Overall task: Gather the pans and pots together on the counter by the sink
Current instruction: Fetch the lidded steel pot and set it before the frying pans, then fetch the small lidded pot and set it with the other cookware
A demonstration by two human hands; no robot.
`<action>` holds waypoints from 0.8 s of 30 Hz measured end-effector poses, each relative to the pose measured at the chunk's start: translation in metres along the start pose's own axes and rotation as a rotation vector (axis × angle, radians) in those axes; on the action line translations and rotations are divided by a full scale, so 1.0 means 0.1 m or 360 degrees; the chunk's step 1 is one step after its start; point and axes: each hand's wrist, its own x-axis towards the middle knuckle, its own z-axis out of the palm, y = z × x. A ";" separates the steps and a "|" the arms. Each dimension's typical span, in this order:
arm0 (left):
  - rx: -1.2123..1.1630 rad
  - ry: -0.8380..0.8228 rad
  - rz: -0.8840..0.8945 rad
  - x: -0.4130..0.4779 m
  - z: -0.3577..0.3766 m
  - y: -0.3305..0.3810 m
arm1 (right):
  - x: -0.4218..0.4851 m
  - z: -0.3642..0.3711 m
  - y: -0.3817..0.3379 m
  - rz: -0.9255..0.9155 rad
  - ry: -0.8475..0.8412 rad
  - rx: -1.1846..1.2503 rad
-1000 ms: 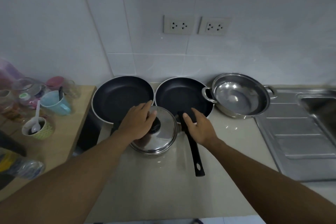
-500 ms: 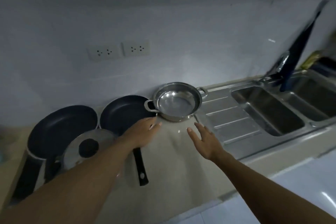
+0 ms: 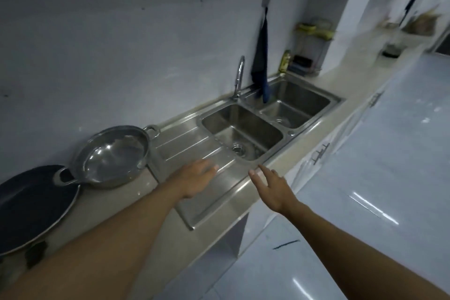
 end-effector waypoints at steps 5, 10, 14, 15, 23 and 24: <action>-0.0003 -0.0171 0.0098 0.51 0.38 0.74 | -0.02 -0.60 0.64 0.0209 0.0152 0.0031; 0.0138 -0.0280 0.0244 1.07 0.71 1.38 | 0.04 -1.09 1.13 0.0354 0.0285 0.0076; 0.0225 -0.0354 0.0350 1.60 0.92 1.83 | 0.21 -1.47 1.48 0.0445 0.0370 0.0105; 0.0233 -0.0371 0.0380 1.75 0.95 1.95 | 0.27 -1.57 1.57 0.0464 0.0396 0.0113; 0.0261 -0.0506 0.0606 2.90 1.12 2.84 | 0.74 -2.31 2.15 0.0658 0.0580 0.0158; 0.0245 -0.0506 0.0633 3.01 1.14 2.95 | 0.80 -2.38 2.20 0.0669 0.0600 0.0156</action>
